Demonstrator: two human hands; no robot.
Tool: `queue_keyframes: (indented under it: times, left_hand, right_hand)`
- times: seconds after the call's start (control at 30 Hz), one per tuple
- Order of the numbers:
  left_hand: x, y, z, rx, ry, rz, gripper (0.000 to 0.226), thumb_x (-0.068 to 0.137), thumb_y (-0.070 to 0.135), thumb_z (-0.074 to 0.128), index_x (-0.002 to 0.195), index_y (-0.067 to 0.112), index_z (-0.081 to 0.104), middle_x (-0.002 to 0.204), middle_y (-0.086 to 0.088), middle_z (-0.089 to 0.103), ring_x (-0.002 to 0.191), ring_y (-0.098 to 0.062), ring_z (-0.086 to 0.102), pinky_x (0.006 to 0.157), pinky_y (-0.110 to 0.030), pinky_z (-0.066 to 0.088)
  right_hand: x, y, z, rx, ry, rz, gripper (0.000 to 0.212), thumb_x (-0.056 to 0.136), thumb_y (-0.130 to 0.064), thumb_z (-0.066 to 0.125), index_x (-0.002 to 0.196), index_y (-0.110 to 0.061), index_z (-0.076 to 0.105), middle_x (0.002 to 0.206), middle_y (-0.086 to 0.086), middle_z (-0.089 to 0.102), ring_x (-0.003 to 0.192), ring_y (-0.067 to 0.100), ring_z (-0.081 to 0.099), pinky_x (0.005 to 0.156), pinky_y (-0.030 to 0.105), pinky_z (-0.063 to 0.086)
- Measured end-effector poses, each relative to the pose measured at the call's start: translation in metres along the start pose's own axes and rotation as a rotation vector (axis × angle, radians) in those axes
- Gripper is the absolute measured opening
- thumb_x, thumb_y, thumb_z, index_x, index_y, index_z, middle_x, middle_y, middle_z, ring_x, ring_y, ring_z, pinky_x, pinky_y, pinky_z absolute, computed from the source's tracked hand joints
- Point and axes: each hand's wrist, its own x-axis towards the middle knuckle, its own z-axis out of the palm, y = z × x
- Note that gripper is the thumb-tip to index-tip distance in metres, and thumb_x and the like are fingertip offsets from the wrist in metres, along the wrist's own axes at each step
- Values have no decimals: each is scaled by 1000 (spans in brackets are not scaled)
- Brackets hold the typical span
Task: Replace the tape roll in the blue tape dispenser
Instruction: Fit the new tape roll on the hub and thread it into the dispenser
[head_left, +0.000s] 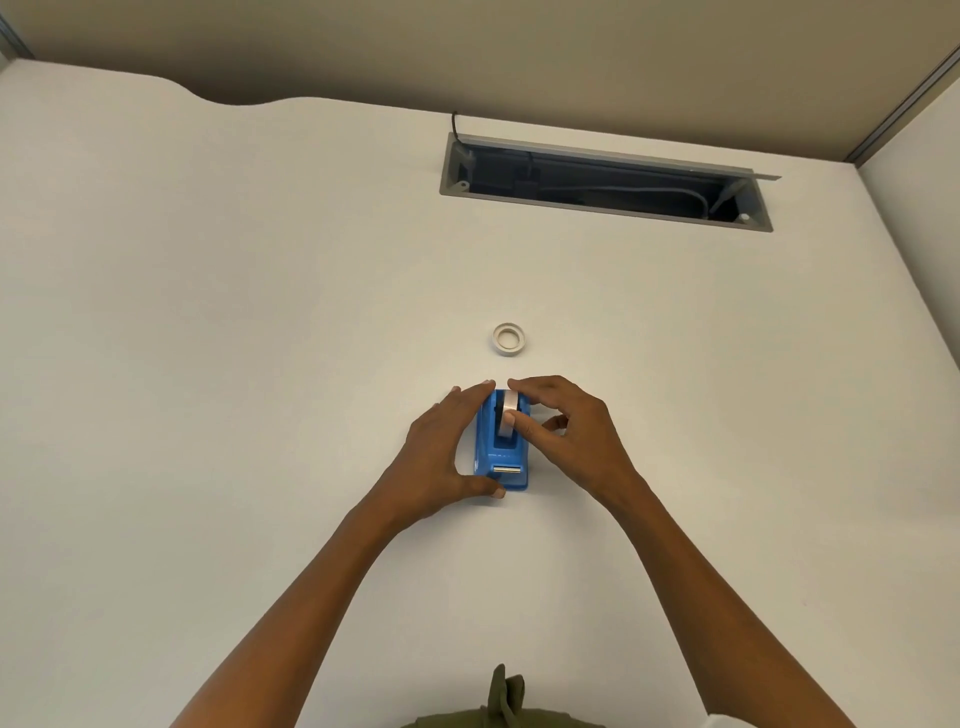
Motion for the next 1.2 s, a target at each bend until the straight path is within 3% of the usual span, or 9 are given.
queue_keyframes:
  times: [0.17,0.27,0.37,0.47,0.57,0.77,0.93,1.03,1.2]
  left_hand:
    - [3,6,-9,-74,28,33,91,56,64,72,122,69,10,148,27,20,129,7,16,104,-23,18]
    - [6,7,-13,-121,86,102,70,67,52,74,121,64,30,129,47,23,127,15,18,101,-14,19]
    - [11,9,-12,-127,129,105,59,76,34,73,125,48,43,123,39,34,124,9,27,100,-14,21]
    - [14,11,-9,-126,170,109,51,77,32,72,122,40,50,118,31,43,112,15,34,88,4,20]
    - [17,10,-5,-117,188,98,49,79,31,71,124,33,52,118,24,48,110,8,40,87,1,23]
    - [17,7,-3,-114,179,74,58,78,35,70,130,36,45,124,22,47,112,6,39,95,-16,27]
    - [18,7,-4,-106,180,109,52,78,36,70,125,37,48,117,31,44,106,17,39,90,-8,25]
    - [17,7,-5,-108,188,116,48,79,33,70,118,45,45,111,40,40,101,30,36,83,2,28]
    - [17,9,-4,-146,181,116,49,79,29,70,117,44,44,112,37,44,101,30,37,83,8,25]
  right_hand:
    - [-1,-6,-1,61,89,14,32,80,-27,74,107,-34,59,106,-22,62,95,0,60,71,18,51]
    - [-3,-8,0,63,106,-22,25,80,-22,75,92,-38,61,100,-17,65,93,2,61,70,22,52]
    - [-4,-8,-1,69,115,-34,19,81,-21,73,91,-35,65,98,-15,66,92,2,61,69,19,52]
    - [-5,-7,-2,75,121,-37,13,83,-19,72,96,-20,71,100,-8,68,91,4,62,68,14,50]
    - [-5,-6,-3,103,115,-16,13,85,-16,69,99,-17,71,103,-4,70,90,3,63,67,12,49]
    - [-2,-6,-5,138,-23,47,32,82,-13,71,108,-29,61,111,-13,64,99,7,60,73,20,52]
    - [0,-7,-3,86,-44,32,38,77,-19,76,97,-45,55,109,-13,62,99,6,57,72,25,47]
    - [2,-7,-3,106,-31,50,35,77,-17,75,94,-42,58,106,-14,64,94,3,57,67,22,46]
    - [5,-9,-2,197,-6,123,26,77,-10,73,94,-28,65,104,-6,67,92,3,58,67,18,45]
